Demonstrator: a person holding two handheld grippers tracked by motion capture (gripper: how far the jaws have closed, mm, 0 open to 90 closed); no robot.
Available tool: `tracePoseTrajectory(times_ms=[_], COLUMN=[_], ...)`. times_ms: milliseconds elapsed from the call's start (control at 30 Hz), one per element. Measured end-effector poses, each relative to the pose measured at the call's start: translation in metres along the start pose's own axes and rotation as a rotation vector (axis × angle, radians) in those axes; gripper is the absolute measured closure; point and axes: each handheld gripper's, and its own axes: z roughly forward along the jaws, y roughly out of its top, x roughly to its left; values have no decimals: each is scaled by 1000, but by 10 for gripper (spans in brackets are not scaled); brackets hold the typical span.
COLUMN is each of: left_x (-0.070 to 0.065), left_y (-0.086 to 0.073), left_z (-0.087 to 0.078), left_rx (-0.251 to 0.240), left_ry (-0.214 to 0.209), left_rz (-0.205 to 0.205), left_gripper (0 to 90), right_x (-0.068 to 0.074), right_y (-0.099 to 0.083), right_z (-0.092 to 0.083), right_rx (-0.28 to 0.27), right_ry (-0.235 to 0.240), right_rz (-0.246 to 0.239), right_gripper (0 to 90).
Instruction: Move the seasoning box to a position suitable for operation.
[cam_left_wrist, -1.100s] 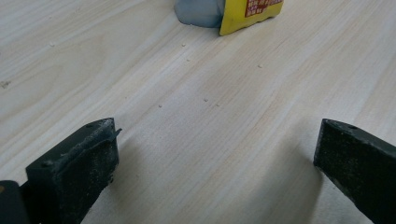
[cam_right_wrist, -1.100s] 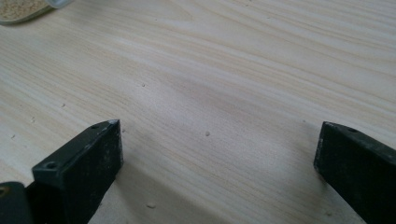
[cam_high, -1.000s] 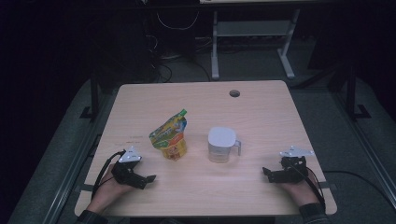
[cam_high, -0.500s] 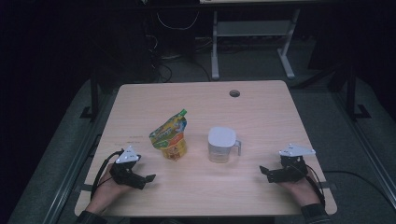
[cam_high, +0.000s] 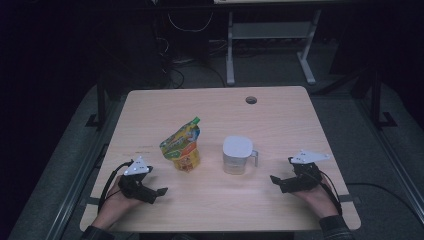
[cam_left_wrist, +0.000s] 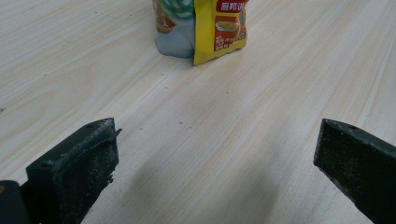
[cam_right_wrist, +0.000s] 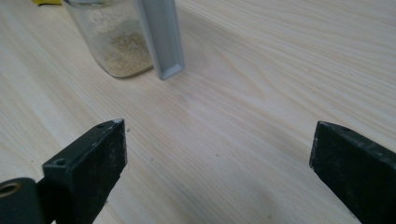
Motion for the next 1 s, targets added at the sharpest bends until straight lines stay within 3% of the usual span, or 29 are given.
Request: tracePoseTrajectory(times_ms=[233,367,500,600,1000], left_x=[-1,-2,-2,-3,-4], left_y=[0,0,1,1,1], left_z=[-1,0,0,1,1], left_rx=[3,0,5,-1,-3], left_ry=[-4,-8,-13,-16,-27], left_rz=[9,1,21,8,16], left_gripper=[0,0,0,0,0], right_x=[2,2,2,-1,-9], right_y=[13,24,34,42,64], right_z=[4,7,10,11,28], right_rx=[-20,-29,-34,-63,-81], right_ry=[79,128,173,218,314], right_rz=[-25,-63,-85,-89,-151], right_gripper=[80,143,181,238,364])
